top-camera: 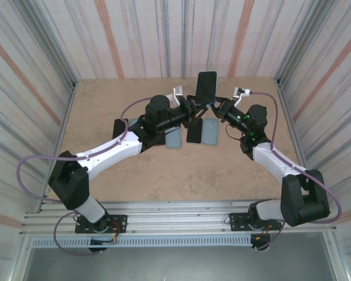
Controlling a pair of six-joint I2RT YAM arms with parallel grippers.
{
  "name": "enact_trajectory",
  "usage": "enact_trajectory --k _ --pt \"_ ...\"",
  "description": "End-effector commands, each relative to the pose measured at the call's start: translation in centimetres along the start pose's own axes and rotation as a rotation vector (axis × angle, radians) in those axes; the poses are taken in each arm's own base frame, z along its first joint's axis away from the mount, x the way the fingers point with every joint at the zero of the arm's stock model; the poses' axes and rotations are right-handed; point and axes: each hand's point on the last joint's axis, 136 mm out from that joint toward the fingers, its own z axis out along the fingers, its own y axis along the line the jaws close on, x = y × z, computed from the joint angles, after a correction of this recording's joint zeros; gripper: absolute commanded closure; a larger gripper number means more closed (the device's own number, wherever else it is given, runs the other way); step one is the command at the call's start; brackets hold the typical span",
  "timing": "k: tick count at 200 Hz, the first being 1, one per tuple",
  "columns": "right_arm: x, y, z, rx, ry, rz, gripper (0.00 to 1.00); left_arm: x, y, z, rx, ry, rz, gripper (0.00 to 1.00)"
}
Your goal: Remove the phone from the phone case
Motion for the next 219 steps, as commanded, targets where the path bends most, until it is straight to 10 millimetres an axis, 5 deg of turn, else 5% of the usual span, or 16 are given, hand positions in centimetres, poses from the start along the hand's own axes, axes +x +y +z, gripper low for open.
enact_trajectory --k 1,112,173,219 --pt "-0.6 4.7 -0.3 -0.11 -0.022 -0.121 0.99 -0.7 -2.1 0.4 0.073 -0.032 -0.016 0.49" --pt "-0.1 5.2 -1.4 -0.133 -0.092 -0.138 1.0 -3.8 1.3 0.4 0.009 -0.156 -0.101 0.49" --pt "0.0 5.2 -1.3 -0.146 -0.103 -0.155 1.0 -4.4 1.4 0.2 0.018 -0.175 -0.118 0.62" --pt "0.2 4.5 -1.1 -0.135 -0.096 -0.138 1.0 -5.2 -0.9 0.2 0.056 -0.171 -0.073 0.79"
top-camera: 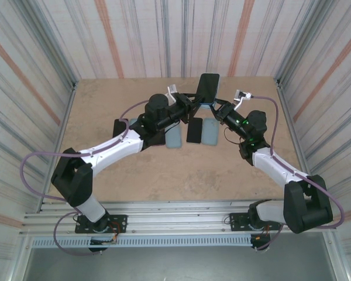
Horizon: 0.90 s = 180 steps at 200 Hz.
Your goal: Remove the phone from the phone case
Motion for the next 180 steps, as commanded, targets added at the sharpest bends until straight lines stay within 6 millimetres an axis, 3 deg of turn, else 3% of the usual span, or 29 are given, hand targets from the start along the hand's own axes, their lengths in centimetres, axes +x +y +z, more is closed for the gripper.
enact_trajectory --k 1,59,101,134,159,180 --pt "-0.6 3.2 -0.3 -0.105 -0.032 -0.079 1.0 -1.1 -1.8 0.3 0.039 -0.031 0.043 0.79" --pt "-0.5 1.5 0.0 -0.016 -0.015 -0.102 0.99 -0.8 -3.2 0.1 0.066 -0.015 0.062 1.0" --pt "-1.9 -3.5 -1.6 0.24 -0.023 -0.108 0.99 -0.1 -6.6 -0.8 0.125 -0.014 0.107 1.0" --pt "-2.7 -5.4 -3.1 0.334 -0.034 -0.11 0.99 0.5 -8.5 -1.6 0.156 -0.013 0.132 1.0" --pt "-3.4 -6.2 -4.4 0.378 -0.035 -0.123 1.0 0.7 -8.2 -1.6 0.155 -0.021 0.133 1.0" --pt "-4.5 -6.3 -5.7 0.398 -0.034 -0.139 1.0 0.7 -6.5 -1.2 0.118 -0.036 0.136 1.0"
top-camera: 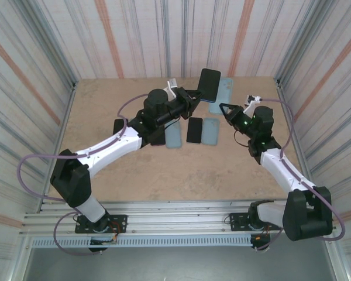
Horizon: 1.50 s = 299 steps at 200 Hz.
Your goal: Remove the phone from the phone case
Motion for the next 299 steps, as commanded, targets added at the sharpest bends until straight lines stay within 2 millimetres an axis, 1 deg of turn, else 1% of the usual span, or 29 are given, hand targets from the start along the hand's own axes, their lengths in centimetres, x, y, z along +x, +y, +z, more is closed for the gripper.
enact_trajectory --k 1,23,41,62,80,103,134,147,151,152,154,172,173,175,177,197,210,240,268,293,299 --pt "-1.6 0.6 -1.6 0.013 -0.01 -0.073 1.0 -0.1 -3.8 -1.1 0.098 -0.041 0.058 1.0" --pt "-2.7 0.0 -2.8 0.051 0.026 -0.124 1.0 0.0 -1.0 -0.3 0.036 -0.075 0.073 1.0" --pt "-3.5 -0.9 -3.9 0.094 0.069 -0.146 1.0 -0.2 1.6 0.4 -0.024 -0.133 0.099 1.0" --pt "-4.8 -1.8 -5.1 0.134 0.089 -0.172 1.0 0.0 4.0 2.1 -0.059 -0.156 0.114 1.0" --pt "-5.7 -2.4 -6.0 0.173 0.107 -0.198 1.0 0.8 6.0 3.9 -0.073 -0.161 0.116 1.0" --pt "-7.1 -3.3 -6.8 0.22 0.097 -0.228 1.0 2.2 8.5 6.3 -0.093 -0.147 0.102 1.0" --pt "-8.2 -4.2 -7.2 0.265 0.096 -0.252 1.0 3.8 12.0 9.0 -0.124 -0.155 0.088 1.0" --pt "-8.3 -4.8 -7.2 0.289 0.104 -0.257 1.0 4.6 13.3 10.1 -0.128 -0.153 0.077 1.0" --pt "-8.3 -5.0 -7.3 0.296 0.105 -0.256 1.0 4.8 12.8 10.4 -0.116 -0.151 0.076 1.0" --pt "-8.3 -5.0 -7.3 0.298 0.106 -0.256 1.0 4.9 13.6 10.6 -0.126 -0.149 0.077 1.0" --pt "-8.3 -5.1 -7.3 0.3 0.106 -0.256 1.0 5.0 14.3 10.9 -0.135 -0.147 0.078 1.0" --pt "-8.3 -6.0 -7.5 0.316 0.108 -0.241 1.0 6.2 15.7 12.4 -0.139 -0.131 0.069 1.0" --pt "-8.3 -6.0 -7.5 0.318 0.108 -0.241 1.0 6.2 15.5 12.5 -0.134 -0.131 0.068 1.0" --pt "-8.3 -6.2 -7.5 0.321 0.11 -0.238 1.0 6.3 16.1 12.7 -0.143 -0.128 0.066 1.0" --pt "-8.2 -6.3 -7.5 0.325 0.111 -0.237 1.0 6.5 15.9 12.8 -0.138 -0.127 0.064 1.0" --pt "-7.9 -7.6 -7.7 0.353 0.119 -0.217 1.0 7.0 17.6 13.9 -0.159 -0.127 0.04 1.0" --pt "-7.7 -8.3 -8.0 0.375 0.117 -0.209 1.0 7.3 18.9 14.4 -0.178 -0.129 0.02 1.0" --pt "-7.1 -10.0 -8.5 0.414 0.117 -0.183 1.0 8.1 21.1 15.2 -0.212 -0.127 -0.02 1.0" --pt "-6.7 -10.5 -8.7 0.422 0.122 -0.168 1.0 8.3 23.3 15.7 -0.215 -0.142 -0.06 1.0" --pt "-6.4 -10.9 -8.8 0.432 0.123 -0.161 1.0 8.6 24.1 15.9 -0.229 -0.128 -0.056 1.0" --pt "-6.3 -11.0 -8.8 0.435 0.125 -0.159 1.0 8.6 24.6 15.9 -0.238 -0.129 -0.063 1.0"
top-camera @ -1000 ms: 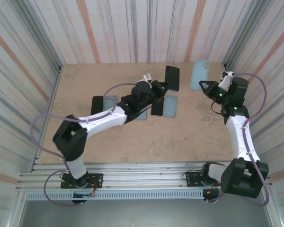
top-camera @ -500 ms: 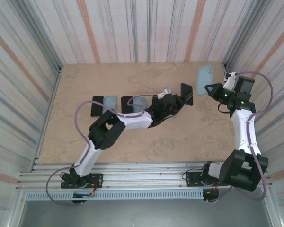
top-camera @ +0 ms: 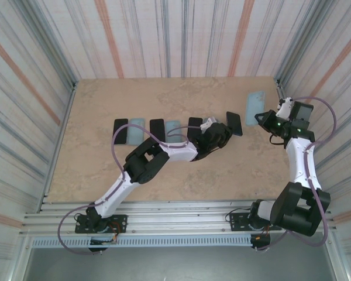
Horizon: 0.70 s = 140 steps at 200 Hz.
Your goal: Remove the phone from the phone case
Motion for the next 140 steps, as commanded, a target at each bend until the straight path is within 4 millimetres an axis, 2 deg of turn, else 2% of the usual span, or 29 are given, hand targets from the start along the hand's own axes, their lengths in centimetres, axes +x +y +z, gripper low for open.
enact_trajectory --k 1,66,97,121,140 --pt "0.5 -0.7 -0.1 0.028 0.006 -0.011 1.0 0.2 -2.9 0.3 0.089 -0.019 -0.039 1.0" --pt "1.4 -1.3 0.0 0.042 0.017 0.013 1.0 0.5 0.8 1.1 0.0 0.003 -0.098 1.0" --pt "1.6 -1.6 0.2 0.042 0.024 0.027 1.0 0.9 2.2 1.3 -0.042 0.026 -0.138 0.95" --pt "1.9 -2.2 0.6 0.058 0.036 0.031 1.0 1.3 3.2 1.0 -0.087 0.047 -0.155 0.84" --pt "2.1 -3.1 1.4 0.071 0.048 0.041 1.0 1.4 3.1 0.8 -0.093 0.048 -0.158 0.74"
